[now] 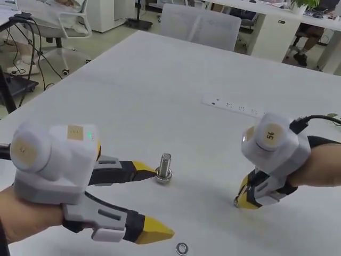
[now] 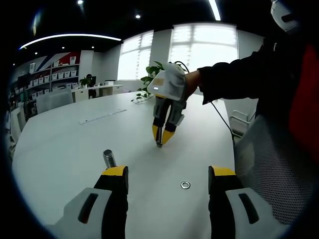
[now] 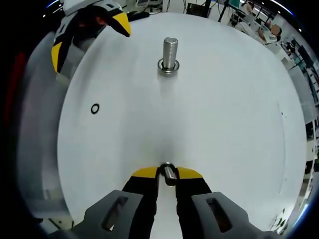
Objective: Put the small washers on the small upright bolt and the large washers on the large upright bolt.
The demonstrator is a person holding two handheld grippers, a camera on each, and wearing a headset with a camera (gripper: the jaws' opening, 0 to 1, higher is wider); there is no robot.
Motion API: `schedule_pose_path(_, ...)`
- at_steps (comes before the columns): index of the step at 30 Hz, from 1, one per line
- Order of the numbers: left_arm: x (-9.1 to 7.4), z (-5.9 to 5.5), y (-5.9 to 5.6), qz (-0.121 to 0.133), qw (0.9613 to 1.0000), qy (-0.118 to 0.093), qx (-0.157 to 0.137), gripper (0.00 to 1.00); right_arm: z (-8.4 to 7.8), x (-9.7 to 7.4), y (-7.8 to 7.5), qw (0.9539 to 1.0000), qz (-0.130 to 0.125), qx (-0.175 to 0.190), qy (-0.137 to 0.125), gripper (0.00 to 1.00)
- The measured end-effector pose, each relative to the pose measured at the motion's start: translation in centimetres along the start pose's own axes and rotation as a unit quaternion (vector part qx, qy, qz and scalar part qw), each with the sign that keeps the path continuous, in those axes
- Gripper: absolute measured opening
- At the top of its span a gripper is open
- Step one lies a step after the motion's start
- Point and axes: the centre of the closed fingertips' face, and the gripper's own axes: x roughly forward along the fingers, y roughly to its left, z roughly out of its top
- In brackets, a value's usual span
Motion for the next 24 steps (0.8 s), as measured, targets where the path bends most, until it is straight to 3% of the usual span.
schedule_pose_path(15, 0.01, 0.07, 0.00, -0.002, 1.0000, -0.001, 0.001, 0.64, 0.06, 0.02, 0.03, 1.0000, -0.002, -0.002, 0.003, 0.17)
schedule_pose_path(24, 0.07, 0.08, 0.00, -0.003, 1.0000, -0.001, 0.002, 0.64, -0.52, -0.48, -0.17, 0.9998, -0.006, 0.019, 0.001, 0.26)
